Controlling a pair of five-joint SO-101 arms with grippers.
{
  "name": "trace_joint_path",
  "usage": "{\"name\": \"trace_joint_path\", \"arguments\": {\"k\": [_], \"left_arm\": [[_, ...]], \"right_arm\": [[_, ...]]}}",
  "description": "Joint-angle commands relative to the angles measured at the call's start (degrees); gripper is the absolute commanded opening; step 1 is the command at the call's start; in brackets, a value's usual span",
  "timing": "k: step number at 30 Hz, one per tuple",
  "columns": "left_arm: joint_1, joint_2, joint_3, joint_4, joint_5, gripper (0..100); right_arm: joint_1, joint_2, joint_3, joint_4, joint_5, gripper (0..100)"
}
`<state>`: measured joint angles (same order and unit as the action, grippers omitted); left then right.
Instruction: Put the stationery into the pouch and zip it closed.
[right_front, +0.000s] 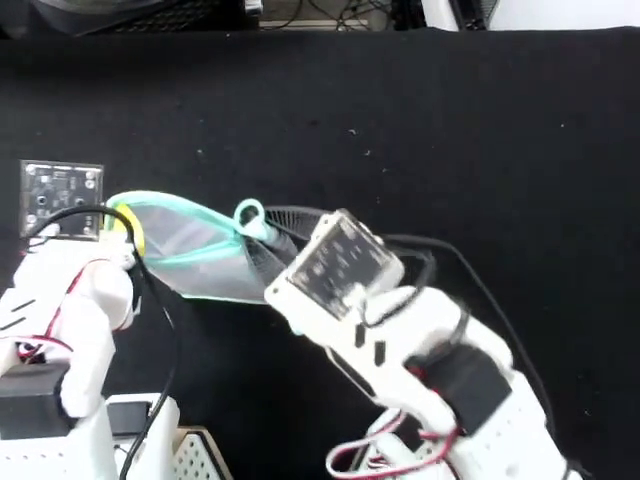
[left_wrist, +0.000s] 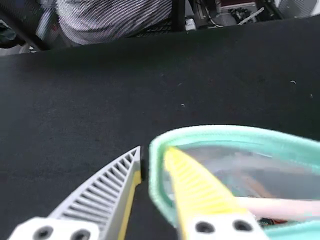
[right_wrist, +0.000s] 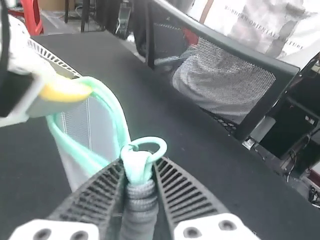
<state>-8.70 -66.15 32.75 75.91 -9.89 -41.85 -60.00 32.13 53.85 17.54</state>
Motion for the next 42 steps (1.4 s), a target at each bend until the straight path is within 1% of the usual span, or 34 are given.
{"name": "trace_joint_path", "arguments": {"k": [1,4,8,13,15,18,23,27,30,34,37,40,42], "left_arm": [[-0.31,0.7,-6.81,-0.09,-0.18,20],[-0.31,0.7,-12.09,-0.09,-0.09,20],[-0.22,0.7,-17.8,-0.09,0.0,20],[-0.22,0.7,-19.3,0.26,5.89,20],[0.22,0.7,-18.33,0.88,7.03,20],[0.4,0.79,-13.49,0.35,7.38,20],[3.03,0.7,2.68,-8.97,7.38,20],[5.23,-2.11,11.65,-13.01,7.38,20],[5.49,-6.86,15.87,-15.47,7.38,20],[5.05,-14.68,22.29,-20.66,7.47,20],[5.49,-21.01,27.03,-23.56,7.56,20],[5.49,-27.16,28.7,-23.74,7.82,20],[5.49,-30.42,28.62,-22.77,10.55,20]], "right_arm": [[3.43,4.35,-7.87,-2.2,0.53,1.2],[6.07,6.73,-10.51,-4.13,0.62,1.2],[6.68,9.19,-14.37,-7.74,0.62,1.2],[6.59,13.49,-18.86,-8.44,0.62,1.2],[6.59,15.25,-19.65,-8.44,0.62,1.2],[6.42,16.66,-19.91,-8.44,0.62,1.2],[6.24,16.84,-19.65,-7.56,0.62,1.2],[2.9,16.31,-19.65,-5.45,0.7,1.3],[-2.11,14.73,-19.65,-2.2,4.92,1.3],[-7.47,10.59,-19.65,3.08,11.34,1.2],[-9.58,7.6,-19.65,4.75,12.48,1.2],[-9.76,6.11,-19.56,4.75,12.57,1.2],[-9.67,6.11,-19.56,4.75,12.57,1.2]]}}
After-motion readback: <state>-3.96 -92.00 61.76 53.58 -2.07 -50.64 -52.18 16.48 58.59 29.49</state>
